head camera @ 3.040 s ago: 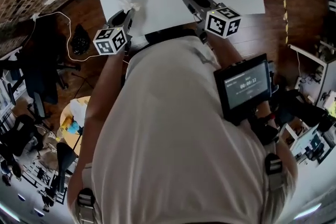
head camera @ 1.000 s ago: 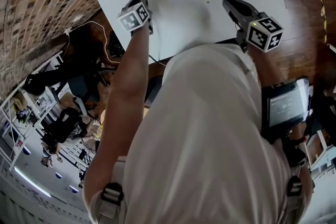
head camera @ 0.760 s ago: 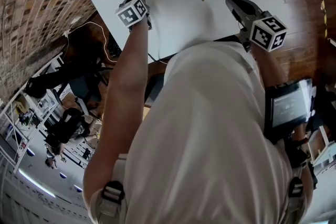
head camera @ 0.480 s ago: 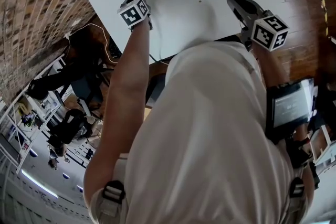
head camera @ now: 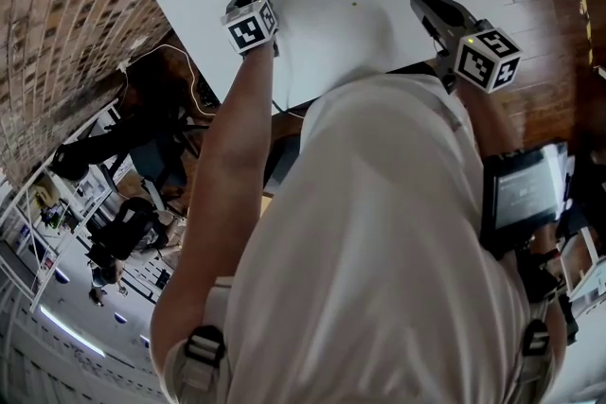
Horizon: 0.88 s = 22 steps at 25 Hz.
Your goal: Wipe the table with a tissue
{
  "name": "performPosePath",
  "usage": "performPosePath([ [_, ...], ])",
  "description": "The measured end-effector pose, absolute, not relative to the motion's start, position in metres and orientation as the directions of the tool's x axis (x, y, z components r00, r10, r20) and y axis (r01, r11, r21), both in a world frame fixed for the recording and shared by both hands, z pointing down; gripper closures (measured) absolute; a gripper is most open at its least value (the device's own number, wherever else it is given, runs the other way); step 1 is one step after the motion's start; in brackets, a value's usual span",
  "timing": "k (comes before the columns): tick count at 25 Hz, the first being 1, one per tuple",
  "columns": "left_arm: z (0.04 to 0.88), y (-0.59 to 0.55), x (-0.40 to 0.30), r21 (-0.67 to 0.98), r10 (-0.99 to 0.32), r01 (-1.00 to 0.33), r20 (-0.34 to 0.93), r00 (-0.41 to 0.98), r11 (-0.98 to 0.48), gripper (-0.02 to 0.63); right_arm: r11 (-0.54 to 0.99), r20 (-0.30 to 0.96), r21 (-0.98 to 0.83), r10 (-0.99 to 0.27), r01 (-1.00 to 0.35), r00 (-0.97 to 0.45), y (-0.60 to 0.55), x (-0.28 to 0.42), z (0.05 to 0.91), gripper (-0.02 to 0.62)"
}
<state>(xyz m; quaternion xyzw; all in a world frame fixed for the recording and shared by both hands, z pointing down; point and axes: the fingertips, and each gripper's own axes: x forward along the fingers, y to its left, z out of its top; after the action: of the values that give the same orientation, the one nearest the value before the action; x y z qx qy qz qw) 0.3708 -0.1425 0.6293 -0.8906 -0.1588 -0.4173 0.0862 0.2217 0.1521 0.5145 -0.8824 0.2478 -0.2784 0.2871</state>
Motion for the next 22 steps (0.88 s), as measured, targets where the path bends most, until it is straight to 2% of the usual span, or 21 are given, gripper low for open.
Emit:
performPosePath([
  [12, 0.639, -0.09, 0.327, 0.019, 0.331, 0.492, 0.762, 0.556, -0.87, 0.543, -0.693, 0.326, -0.652, -0.622, -0.308, 0.711, 0.155, 0.232, 0.516, 0.577],
  [19, 0.635, -0.071, 0.306, 0.125, 0.409, 0.513, 0.771, 0.488, -0.849, 0.543, -0.673, 0.316, -0.666, -0.645, -0.322, 0.696, 0.156, 0.234, 0.517, 0.577],
  [22, 0.63, -0.067, 0.303, 0.182, 0.426, 0.477, 0.772, 0.472, -0.86, 0.543, -0.663, 0.307, -0.674, -0.653, -0.326, 0.692, 0.155, 0.235, 0.515, 0.577],
])
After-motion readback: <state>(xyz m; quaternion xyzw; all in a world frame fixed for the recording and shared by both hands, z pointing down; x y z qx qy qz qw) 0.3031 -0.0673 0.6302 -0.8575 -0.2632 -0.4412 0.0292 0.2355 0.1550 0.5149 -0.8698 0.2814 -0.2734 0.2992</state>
